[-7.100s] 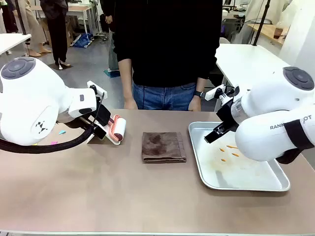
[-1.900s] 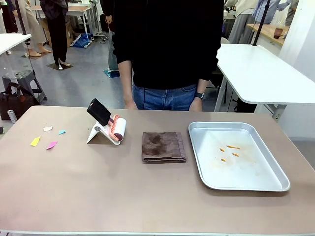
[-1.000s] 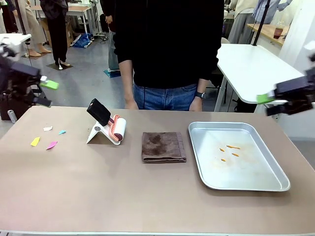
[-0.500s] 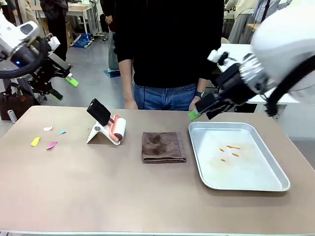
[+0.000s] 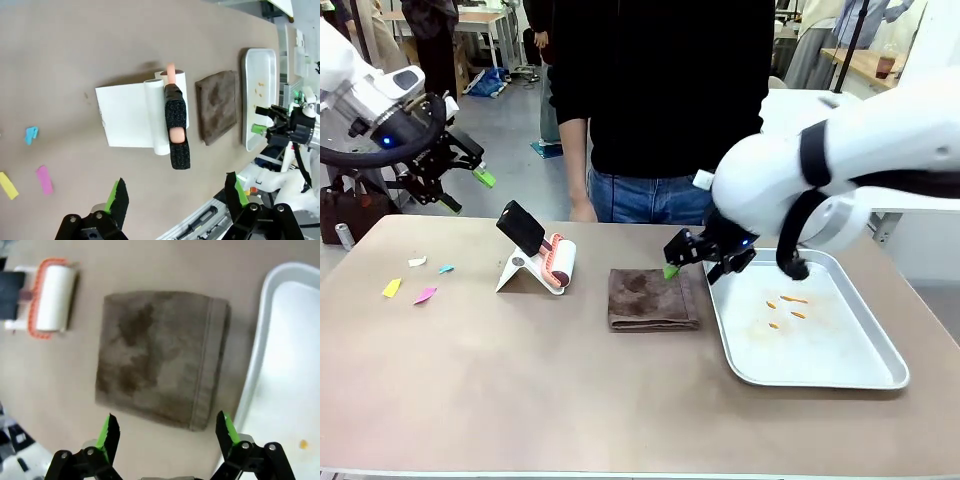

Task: Clean the surface of the table.
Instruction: Hold the Lint Roller with your left hand and the towel with your right hand.

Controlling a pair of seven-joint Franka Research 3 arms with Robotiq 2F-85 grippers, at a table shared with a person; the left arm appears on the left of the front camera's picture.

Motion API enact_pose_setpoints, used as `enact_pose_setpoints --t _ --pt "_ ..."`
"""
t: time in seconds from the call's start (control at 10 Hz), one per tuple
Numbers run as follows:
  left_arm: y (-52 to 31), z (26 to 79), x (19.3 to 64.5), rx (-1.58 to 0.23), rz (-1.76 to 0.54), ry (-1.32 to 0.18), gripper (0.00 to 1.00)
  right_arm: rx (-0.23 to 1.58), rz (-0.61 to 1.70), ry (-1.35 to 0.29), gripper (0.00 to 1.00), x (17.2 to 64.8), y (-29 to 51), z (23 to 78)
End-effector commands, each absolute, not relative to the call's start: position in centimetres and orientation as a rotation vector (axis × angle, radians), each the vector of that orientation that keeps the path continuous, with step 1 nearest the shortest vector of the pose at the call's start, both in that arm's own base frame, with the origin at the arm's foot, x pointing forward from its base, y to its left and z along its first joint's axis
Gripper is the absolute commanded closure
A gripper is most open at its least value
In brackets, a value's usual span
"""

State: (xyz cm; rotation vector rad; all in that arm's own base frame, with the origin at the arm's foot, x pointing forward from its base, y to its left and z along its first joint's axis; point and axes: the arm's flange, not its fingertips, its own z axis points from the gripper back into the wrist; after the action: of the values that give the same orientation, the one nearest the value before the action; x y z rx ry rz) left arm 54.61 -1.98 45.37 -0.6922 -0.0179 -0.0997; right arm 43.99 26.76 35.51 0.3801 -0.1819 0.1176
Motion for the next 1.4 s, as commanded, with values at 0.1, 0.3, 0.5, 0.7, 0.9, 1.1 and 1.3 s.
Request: enact_pose_setpoints --t 0.1,0.3,0.5,0.7,0.9,1.1,1.3 --pt "-2.0 45.4 54.6 -0.692 -0.100 -0.018 0.00 0.380 0.118 -0.182 0.00 44.0 26.8 35.5" --pt "-2.0 45.4 54.6 -0.692 -0.100 -0.018 0.00 0.380 0.118 -0.182 0.00 44.0 26.8 35.5" --pt "-3.6 45.6 53.7 -0.696 -0.098 -0.067 0.00 0.307 0.045 -0.184 0.00 44.6 28.3 36.5" --pt "-5.3 45.5 52.2 -0.646 -0.057 -0.102 0.00 0.241 0.003 -0.163 0.00 46.1 28.9 37.2" --pt "-6.4 44.6 51.8 -0.642 -0.008 -0.093 0.00 0.226 -0.015 -0.140 0.00 47.1 29.6 36.3" --pt "-7.4 43.5 53.3 -0.606 0.038 -0.083 0.00 0.213 -0.013 -0.135 0.00 47.5 30.4 35.9" --pt "-8.0 42.5 54.4 -0.631 0.011 -0.058 0.00 0.157 -0.018 -0.130 0.00 48.1 31.2 35.3"
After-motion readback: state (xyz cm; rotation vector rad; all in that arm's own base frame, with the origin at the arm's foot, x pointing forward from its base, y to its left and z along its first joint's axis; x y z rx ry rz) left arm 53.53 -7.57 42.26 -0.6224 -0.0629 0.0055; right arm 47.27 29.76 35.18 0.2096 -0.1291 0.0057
